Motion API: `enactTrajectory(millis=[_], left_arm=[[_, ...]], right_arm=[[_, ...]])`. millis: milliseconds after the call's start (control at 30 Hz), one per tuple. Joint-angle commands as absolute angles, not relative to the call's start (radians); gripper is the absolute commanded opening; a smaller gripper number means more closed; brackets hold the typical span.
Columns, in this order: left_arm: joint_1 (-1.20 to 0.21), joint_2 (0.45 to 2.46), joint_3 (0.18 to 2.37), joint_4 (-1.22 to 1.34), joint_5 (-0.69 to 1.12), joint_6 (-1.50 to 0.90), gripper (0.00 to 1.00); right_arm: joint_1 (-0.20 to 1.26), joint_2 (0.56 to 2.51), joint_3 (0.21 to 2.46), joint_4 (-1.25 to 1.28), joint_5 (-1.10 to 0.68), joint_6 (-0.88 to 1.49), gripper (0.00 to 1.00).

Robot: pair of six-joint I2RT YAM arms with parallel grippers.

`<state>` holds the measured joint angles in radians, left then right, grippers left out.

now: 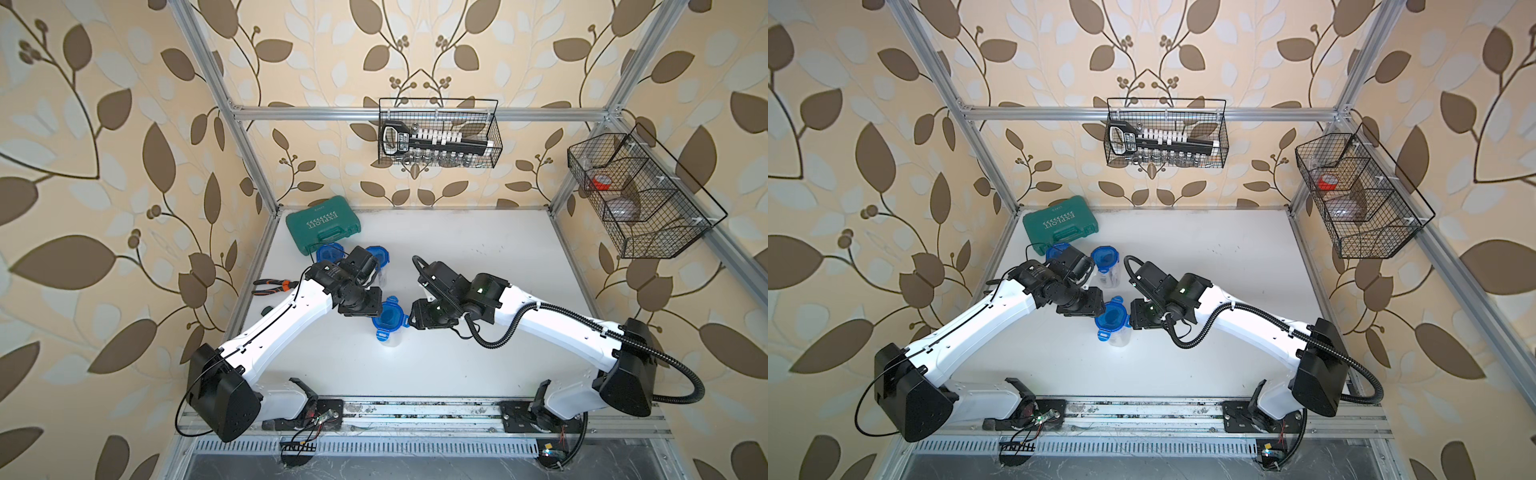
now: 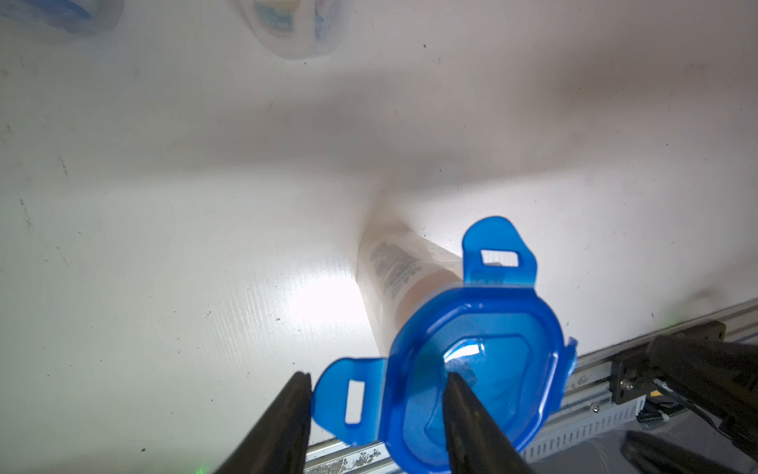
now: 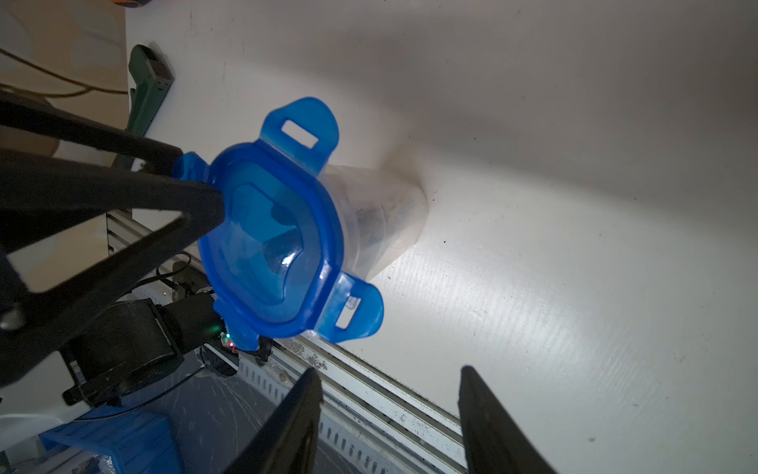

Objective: Pack away toiletry kits
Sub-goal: Close the fastener on the container.

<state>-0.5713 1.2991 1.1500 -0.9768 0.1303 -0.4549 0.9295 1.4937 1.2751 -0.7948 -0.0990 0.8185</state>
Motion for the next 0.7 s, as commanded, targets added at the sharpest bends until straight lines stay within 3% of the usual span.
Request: enactTrajectory(millis=[0, 300, 667], left_arm=[[-0.584, 1.29, 1.141, -0.953, 0.158, -0.478, 0.52], [-0.593, 1.29, 1.129, -0.955, 0.153, -0.499, 0.51], [-0.598, 1.297, 1.119, -0.967, 0.13, -0.497, 0.5]], right_arm=[[0.934, 1.52, 1.255, -0.796, -0.122, 0.812, 0.54], [0.932, 1.541, 1.262, -0.776, -0.14, 0.795, 0.53], [0.931, 1.551, 1.342, -0.835, -0.095, 0.779, 0.39]])
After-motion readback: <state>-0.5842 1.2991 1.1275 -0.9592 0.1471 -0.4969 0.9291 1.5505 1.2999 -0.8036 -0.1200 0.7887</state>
